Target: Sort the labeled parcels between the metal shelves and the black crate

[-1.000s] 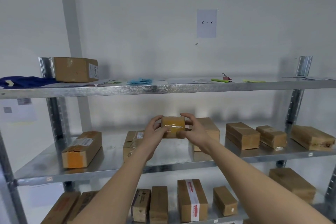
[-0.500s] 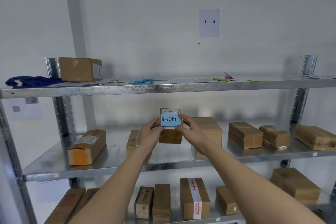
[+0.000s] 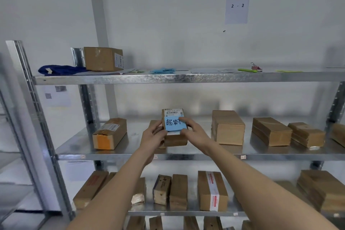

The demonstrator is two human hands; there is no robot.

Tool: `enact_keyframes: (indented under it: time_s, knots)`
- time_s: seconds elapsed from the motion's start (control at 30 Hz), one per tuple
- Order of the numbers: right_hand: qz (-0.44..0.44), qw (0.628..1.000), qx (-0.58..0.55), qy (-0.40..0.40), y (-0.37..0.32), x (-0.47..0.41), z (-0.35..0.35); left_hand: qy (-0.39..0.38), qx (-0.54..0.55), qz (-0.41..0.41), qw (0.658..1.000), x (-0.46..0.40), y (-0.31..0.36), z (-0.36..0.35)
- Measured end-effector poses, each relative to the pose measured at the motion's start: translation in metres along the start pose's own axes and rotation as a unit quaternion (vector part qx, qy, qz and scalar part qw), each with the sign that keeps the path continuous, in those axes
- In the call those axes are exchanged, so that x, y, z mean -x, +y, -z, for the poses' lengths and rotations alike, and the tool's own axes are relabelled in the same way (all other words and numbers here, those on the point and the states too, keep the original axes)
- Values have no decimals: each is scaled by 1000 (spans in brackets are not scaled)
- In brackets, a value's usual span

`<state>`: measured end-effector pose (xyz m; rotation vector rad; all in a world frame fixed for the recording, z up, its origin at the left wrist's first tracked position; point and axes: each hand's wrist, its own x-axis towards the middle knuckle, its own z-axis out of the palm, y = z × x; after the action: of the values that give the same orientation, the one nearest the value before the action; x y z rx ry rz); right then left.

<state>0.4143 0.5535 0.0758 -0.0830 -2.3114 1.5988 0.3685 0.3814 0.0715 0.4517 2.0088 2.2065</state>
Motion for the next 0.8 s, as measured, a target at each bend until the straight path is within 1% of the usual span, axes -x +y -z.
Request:
enact_keyframes:
  time_s: [0.2, 0.4, 0.5, 0.6, 0.7, 0.8]
  knots:
    - [15, 998, 19, -62, 3, -4, -57, 61, -21, 15, 998, 22, -11, 52]
    - [18, 990, 0, -142, -17, 7, -141, 133, -28, 35, 990, 53, -9, 138]
    - [54, 982, 16, -181, -33, 17, -195, 160, -9, 40, 986, 79, -2, 188]
    - [81, 974, -1, -210, -54, 29, -258, 193, 4, 41, 980, 109, 8, 246]
    - [111, 970, -8, -216, -75, 47, -325, 215, -2, 45, 976, 139, 15, 307]
    - [122, 967, 5, -225, -96, 66, -392, 225, -17, 44, 973, 169, 20, 371]
